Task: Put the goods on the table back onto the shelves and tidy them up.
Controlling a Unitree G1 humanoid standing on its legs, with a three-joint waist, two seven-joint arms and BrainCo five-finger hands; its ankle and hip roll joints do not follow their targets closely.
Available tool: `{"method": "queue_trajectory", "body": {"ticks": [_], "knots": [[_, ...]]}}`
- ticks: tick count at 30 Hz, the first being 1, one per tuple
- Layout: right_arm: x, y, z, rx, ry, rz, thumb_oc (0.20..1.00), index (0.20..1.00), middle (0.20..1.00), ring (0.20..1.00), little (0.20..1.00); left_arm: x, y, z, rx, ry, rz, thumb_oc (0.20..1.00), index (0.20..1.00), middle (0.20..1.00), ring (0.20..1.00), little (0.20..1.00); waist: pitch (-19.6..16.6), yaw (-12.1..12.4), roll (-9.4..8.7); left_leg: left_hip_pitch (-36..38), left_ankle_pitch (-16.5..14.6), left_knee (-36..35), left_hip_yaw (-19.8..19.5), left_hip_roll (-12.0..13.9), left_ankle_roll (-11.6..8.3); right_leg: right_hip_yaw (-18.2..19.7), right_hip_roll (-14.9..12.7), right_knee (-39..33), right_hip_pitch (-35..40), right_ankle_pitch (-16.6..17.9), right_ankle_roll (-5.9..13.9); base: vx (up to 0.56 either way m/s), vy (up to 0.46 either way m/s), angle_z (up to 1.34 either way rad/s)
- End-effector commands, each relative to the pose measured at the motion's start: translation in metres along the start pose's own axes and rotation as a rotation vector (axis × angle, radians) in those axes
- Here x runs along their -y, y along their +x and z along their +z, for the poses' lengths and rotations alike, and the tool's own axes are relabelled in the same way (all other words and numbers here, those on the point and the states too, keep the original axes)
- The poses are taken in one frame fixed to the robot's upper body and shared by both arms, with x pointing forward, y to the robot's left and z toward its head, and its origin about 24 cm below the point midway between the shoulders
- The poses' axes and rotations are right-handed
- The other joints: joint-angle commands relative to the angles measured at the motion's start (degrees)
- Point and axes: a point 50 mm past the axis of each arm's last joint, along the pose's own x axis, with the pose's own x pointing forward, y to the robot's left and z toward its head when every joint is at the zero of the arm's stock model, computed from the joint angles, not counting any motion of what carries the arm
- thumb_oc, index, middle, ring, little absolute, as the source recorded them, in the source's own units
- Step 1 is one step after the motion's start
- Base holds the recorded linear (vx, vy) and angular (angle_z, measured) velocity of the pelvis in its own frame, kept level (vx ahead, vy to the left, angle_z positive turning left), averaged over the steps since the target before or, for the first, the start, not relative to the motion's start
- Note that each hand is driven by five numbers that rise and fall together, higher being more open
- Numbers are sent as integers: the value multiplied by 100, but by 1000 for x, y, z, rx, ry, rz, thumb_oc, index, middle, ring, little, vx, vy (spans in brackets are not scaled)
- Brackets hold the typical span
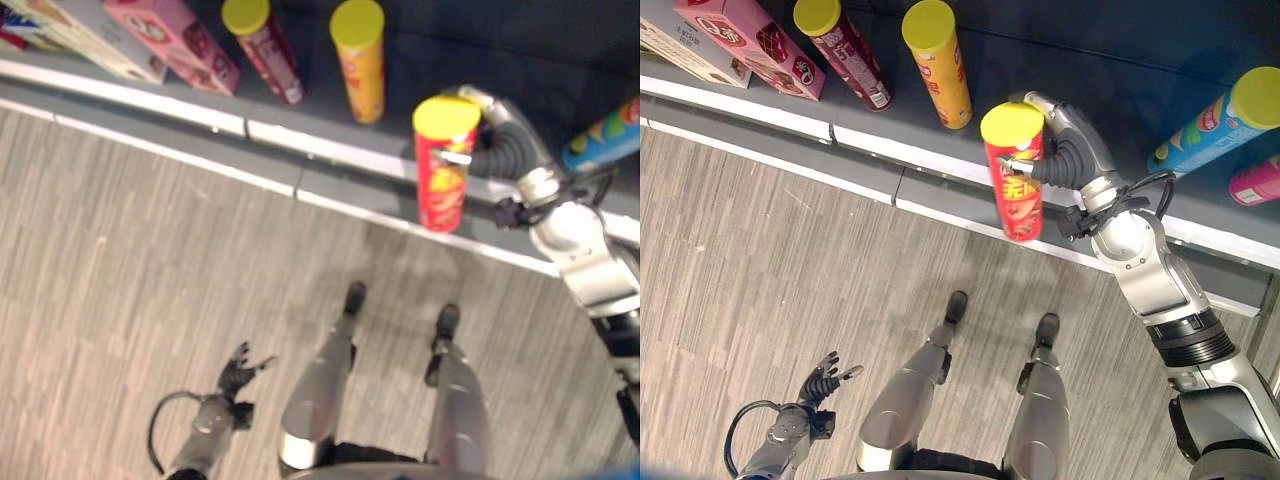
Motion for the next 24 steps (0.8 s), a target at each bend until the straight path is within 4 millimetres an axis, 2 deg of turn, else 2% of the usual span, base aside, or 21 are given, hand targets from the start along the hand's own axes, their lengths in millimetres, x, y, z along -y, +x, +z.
{"method": "queue_trajectory", "body": {"ticks": [1, 4, 5, 9, 18, 21, 24], "knots": [[40, 20, 7, 78, -244, -274, 200, 200, 200, 200, 200, -20, -6, -2, 22, 42, 71, 1000, 1000, 1000, 1000, 1000, -291, -65, -263, -481, -898, 861, -5, 278, -236, 183, -285, -422, -90, 77, 69, 0, 0, 0], [44, 24, 4, 54, -288, -343, 200, 200, 200, 200, 200, -16, -3, 5, 47, 42, 67, 1000, 1000, 1000, 1000, 1000, -263, -52, -226, -474, -898, 834, -32, 282, -218, 173, -285, -417, -110, 65, 74, 0, 0, 0], [55, 21, 6, 38, -301, -486, 200, 200, 200, 200, 200, -8, 0, 11, 65, 45, 59, 1000, 1000, 1000, 1000, 1000, -220, -80, -149, -493, -891, 791, -41, 269, -209, 154, -313, -420, -116, 52, 84, 0, 0, 0], [59, 21, 6, -1, -260, -615, 200, 200, 200, 200, 200, -2, 2, 21, 106, 46, 52, 1000, 1000, 1000, 1000, 1000, -197, -106, -70, -539, -877, 741, -47, 253, -215, 137, -338, -454, -148, 77, 100, 0, 0, 0], [56, 32, 16, -4, -184, -716, 200, 200, 200, 200, 200, 11, 4, 27, 126, 45, 27, 1000, 1000, 1000, 1000, 1000, -169, -48, -8, -644, -860, 694, -61, 237, -181, 108, -369, -559, -226, 147, 119, 0, 1, 0], [56, 36, 12, -28, -185, -730, 200, 200, 200, 200, 200, 12, 5, 29, 137, 46, 28, 1000, 1000, 1000, 1000, 1000, -160, -25, 11, -680, -834, 669, -75, 216, -182, 95, -389, -609, -219, 177, 126, 3, 7, 2], [61, 39, -1, -90, -197, -763, 200, 200, 200, 200, 200, 13, 5, 32, 152, 49, 23, 1000, 1000, 1000, 1000, 1000, -156, 39, 67, -750, -797, 626, -96, 193, -189, 59, -419, -671, -246, 215, 147, -1, 4, 1]]}}
